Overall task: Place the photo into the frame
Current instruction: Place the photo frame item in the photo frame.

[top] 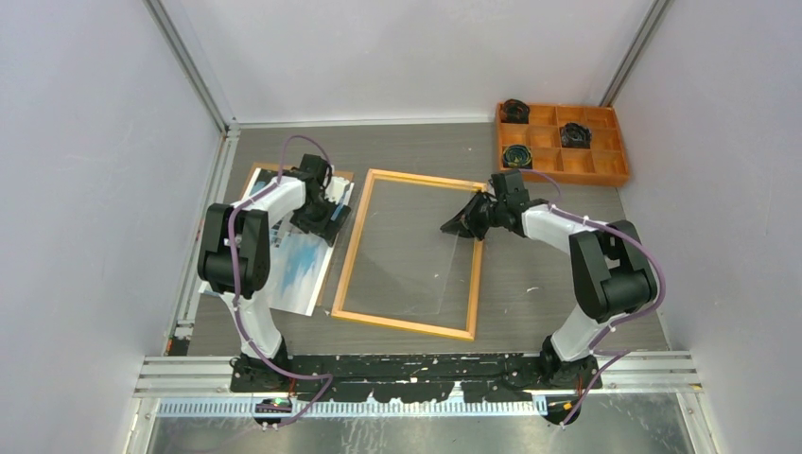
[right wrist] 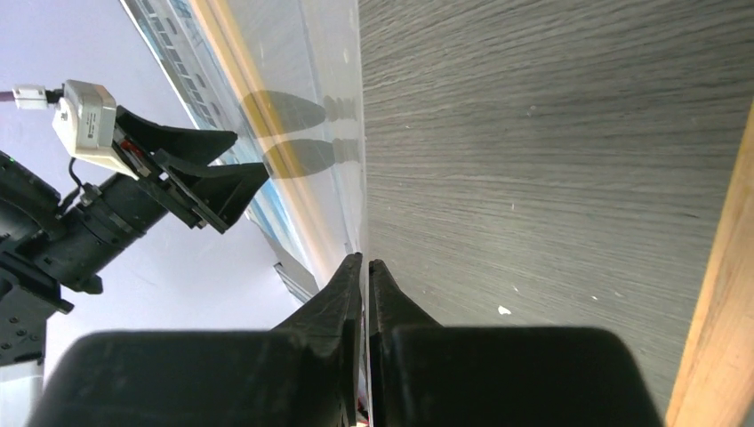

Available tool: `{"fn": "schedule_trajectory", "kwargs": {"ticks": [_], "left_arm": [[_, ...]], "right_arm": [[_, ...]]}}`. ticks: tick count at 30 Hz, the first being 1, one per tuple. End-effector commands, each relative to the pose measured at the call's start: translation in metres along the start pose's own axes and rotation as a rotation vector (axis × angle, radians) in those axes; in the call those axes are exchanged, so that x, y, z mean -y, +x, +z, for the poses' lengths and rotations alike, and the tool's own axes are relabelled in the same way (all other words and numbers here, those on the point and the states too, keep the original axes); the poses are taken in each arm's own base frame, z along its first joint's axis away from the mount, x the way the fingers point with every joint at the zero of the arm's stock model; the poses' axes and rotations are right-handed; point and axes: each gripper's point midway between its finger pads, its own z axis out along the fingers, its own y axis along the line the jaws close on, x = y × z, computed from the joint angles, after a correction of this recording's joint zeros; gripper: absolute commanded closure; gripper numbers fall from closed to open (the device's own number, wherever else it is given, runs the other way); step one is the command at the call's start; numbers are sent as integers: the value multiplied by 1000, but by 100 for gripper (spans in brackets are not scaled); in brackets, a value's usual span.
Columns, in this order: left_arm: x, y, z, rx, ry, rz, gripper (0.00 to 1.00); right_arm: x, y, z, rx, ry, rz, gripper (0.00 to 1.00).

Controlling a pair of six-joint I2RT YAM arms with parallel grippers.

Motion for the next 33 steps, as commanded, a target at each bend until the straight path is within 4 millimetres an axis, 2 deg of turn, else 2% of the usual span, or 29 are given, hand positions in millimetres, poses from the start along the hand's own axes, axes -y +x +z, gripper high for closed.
{"fn": "schedule_trajectory", "kwargs": {"ticks": [1,7,13,33], "left_arm": [[-2,-19,-19,66,-17,21,22],[-5,-23,-25,78,-30,21,22],[-5,-21,-28,75,-33,25,22],[1,-17,-16,47,-23,29,22]], "right_arm": [[2,0,-13,2,51,-77,92],[8,-5,-10,-1,81,-108,92],[2,-15,-13,51,71,-159,93],[-7,-27,-19,124,55,-240,96]]}}
